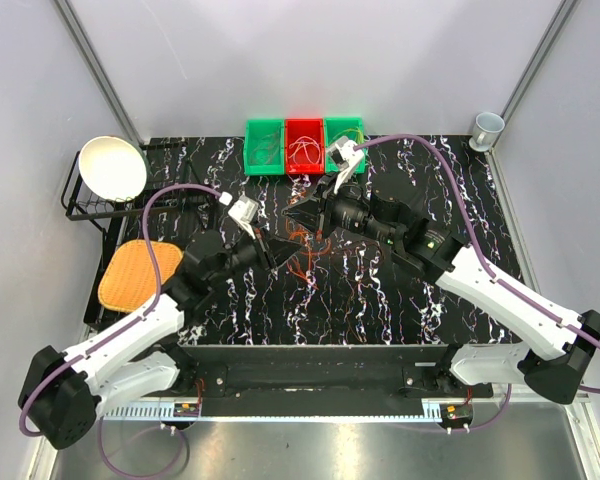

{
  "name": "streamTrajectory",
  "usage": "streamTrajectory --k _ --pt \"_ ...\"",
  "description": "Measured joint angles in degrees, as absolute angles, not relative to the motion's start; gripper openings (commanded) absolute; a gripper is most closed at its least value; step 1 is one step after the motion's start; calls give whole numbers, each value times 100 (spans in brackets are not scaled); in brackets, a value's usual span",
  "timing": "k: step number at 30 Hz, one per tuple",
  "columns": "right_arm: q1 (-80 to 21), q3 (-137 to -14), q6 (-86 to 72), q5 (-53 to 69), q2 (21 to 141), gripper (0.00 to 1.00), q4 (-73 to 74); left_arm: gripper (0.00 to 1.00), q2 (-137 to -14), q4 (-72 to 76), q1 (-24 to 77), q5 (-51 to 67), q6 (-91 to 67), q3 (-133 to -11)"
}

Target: Untangle the cables

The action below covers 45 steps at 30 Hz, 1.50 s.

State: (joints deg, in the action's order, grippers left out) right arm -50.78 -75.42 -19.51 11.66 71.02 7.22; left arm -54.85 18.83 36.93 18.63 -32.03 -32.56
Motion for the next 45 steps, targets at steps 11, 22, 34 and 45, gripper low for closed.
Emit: streamTrajectory --k 11,22,34,45 --pt "-4919 -7542 -1717 537 6626 0 1330 0 -5076 1100 3780 827 -3124 -3304" --pt "-4453 -7542 -1472 -255 5690 0 2309 0 -4971 598 3728 -338 -3380 -3651" --pt "-4405 -7902 -1531 -196 6276 0 2344 99 -5590 -622 3656 -443 -3610 -4292" --pt "-4390 -8683 -1402 -272 7052 0 2222 99 -5398 -3262 3647 -1249 -3605 -5808"
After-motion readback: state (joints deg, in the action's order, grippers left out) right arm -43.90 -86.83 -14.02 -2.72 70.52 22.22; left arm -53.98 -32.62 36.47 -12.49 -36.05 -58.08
